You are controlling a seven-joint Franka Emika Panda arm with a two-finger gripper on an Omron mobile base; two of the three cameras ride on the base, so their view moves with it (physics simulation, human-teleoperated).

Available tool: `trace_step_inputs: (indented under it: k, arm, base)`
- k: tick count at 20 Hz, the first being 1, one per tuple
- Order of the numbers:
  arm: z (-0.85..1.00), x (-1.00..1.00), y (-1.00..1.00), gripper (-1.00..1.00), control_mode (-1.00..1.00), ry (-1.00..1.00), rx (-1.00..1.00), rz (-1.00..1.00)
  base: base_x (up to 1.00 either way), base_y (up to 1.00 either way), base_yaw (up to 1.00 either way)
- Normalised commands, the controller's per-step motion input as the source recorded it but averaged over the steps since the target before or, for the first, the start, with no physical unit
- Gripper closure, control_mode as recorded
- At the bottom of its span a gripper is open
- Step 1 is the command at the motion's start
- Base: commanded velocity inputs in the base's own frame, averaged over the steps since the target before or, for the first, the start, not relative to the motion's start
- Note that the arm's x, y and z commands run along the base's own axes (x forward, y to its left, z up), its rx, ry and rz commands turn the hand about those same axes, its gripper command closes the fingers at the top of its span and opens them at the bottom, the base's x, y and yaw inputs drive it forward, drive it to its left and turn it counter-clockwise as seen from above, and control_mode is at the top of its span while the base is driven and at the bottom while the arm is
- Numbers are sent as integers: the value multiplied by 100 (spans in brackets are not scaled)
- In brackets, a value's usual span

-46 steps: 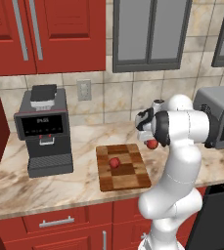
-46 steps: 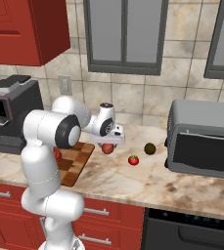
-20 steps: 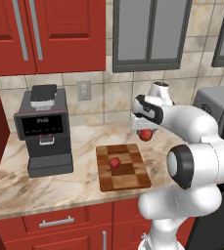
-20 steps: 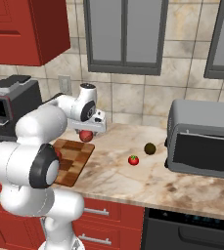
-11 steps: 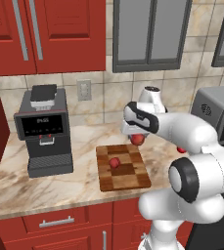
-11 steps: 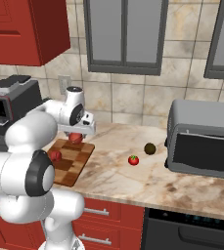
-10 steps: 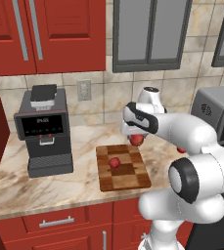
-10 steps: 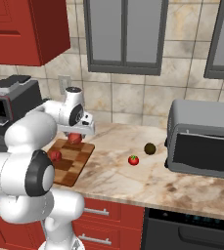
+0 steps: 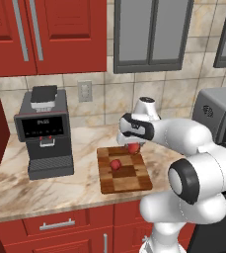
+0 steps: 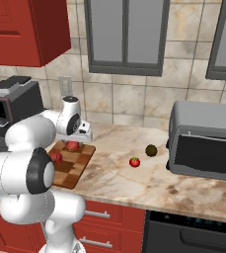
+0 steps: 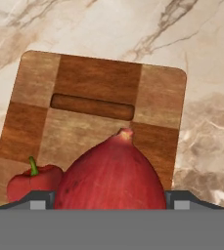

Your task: Place the avocado, onion, tomato, and bell pepper on the cutting board.

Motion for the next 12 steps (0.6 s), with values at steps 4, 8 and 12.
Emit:
trace_step_inputs:
  k: [4,8,12]
  arm:
    - [-34,0,13,100,-100,0,0,0]
    - [-24,0,1,100,-100,0,0,0]
    - [-29,0,0,100,-100,0,0,0]
  base:
    - [0,0,0]
    - [0,0,0]
    - [0,0,0]
